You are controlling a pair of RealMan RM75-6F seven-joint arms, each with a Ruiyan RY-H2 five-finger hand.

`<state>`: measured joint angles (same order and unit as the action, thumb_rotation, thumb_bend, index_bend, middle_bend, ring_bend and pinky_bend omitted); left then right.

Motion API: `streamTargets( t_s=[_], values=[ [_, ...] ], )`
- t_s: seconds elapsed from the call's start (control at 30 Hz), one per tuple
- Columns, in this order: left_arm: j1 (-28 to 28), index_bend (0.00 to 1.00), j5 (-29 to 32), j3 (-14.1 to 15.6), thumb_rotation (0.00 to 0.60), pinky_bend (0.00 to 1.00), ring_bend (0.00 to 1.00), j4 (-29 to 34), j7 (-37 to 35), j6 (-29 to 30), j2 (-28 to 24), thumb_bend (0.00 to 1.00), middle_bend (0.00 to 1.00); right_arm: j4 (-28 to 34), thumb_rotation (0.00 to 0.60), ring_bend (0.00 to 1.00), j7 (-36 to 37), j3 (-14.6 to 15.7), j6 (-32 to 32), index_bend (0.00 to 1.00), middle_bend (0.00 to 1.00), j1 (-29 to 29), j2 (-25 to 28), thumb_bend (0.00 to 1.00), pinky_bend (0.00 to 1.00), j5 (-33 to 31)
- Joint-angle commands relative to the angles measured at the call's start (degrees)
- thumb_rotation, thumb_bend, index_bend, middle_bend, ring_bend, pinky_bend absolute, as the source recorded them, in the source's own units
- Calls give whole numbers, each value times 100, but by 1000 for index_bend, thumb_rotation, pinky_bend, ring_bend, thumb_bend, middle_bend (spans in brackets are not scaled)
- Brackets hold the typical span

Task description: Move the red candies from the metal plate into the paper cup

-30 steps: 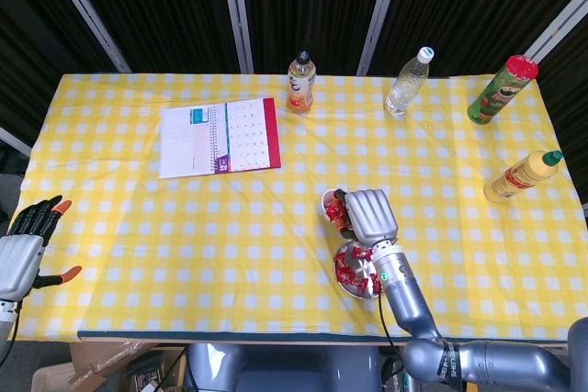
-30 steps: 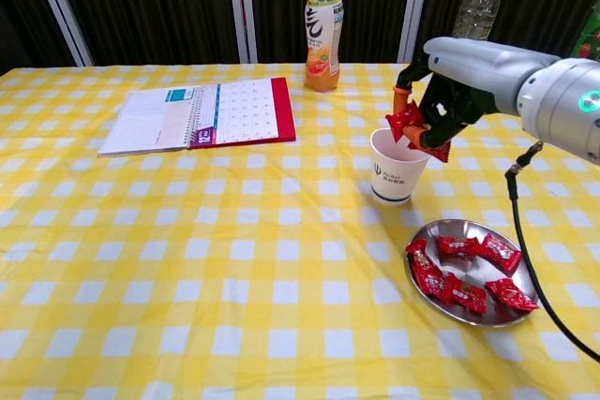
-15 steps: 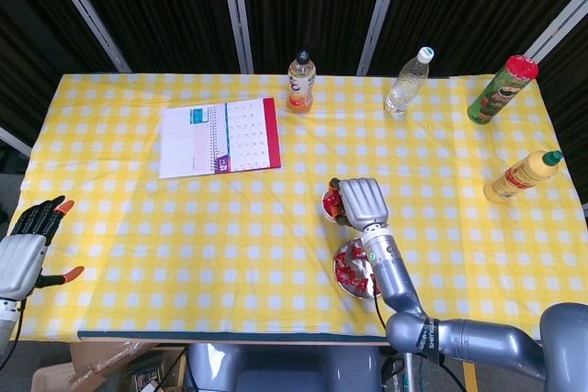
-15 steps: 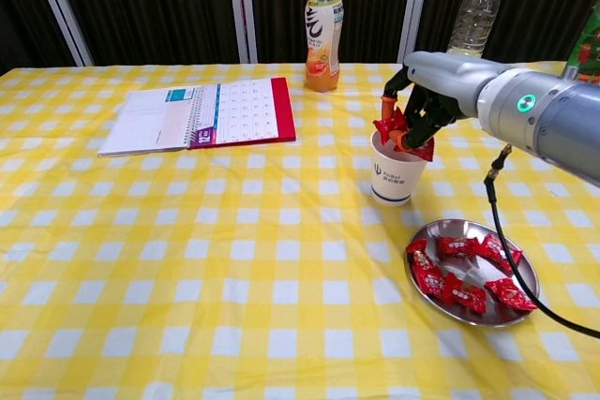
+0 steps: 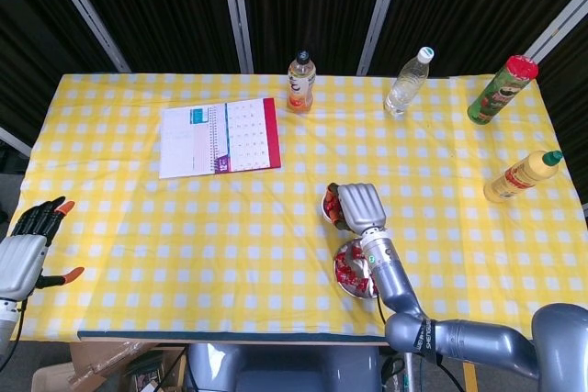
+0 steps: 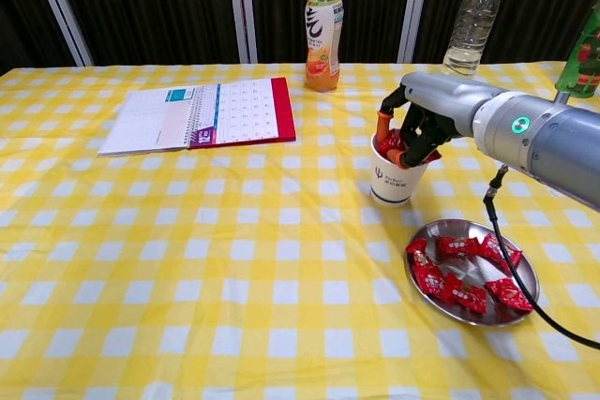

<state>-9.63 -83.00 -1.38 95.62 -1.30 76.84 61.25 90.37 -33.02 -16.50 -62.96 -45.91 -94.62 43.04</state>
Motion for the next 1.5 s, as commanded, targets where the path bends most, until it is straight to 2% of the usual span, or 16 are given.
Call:
streamTargets(
  t_s=[0.03,0.33,0.57,0.63,0.67,0.73,0.9,1.17,1.5],
  values=[
    [0,0,-3,-1,600,0,0,-2,-14,2,-1,0,0,11,600,887,41,-11,-57,319,823,-3,-16,390,947,69],
    [6,0,-26,-7,600,0,0,-17,-43,36,9,0,0,109,600,887,24,-19,-223,278,823,-9,3,367,947,206],
    [3,0,-37,-17,600,0,0,15,-24,55,14,0,0,597,600,887,-82,57,-584,267,823,94,172,366,947,517],
    [15,0,-56,-13,600,0,0,-9,-31,85,12,0,0,965,600,887,-197,188,-808,265,823,221,304,366,947,629],
    [30,0,-78,-7,600,0,0,-49,-41,117,13,0,0,1251,600,887,-320,380,-1010,263,823,360,416,366,947,747],
    [43,0,-113,4,600,0,0,-99,-80,146,21,0,0,1530,600,887,-439,558,-1197,257,823,494,520,366,947,851],
    [61,0,-177,20,600,0,0,-174,-143,194,37,0,0,1931,600,885,-665,942,-1387,248,823,735,622,365,947,864],
    [99,0,-269,27,600,0,0,-247,-209,313,61,0,0,2057,600,885,-1098,1340,-1491,248,823,954,544,365,947,506],
    [111,0,-303,38,600,0,0,-307,-285,333,61,0,0,1896,600,885,-1293,1548,-1478,248,823,1119,374,365,947,194]
  ],
)
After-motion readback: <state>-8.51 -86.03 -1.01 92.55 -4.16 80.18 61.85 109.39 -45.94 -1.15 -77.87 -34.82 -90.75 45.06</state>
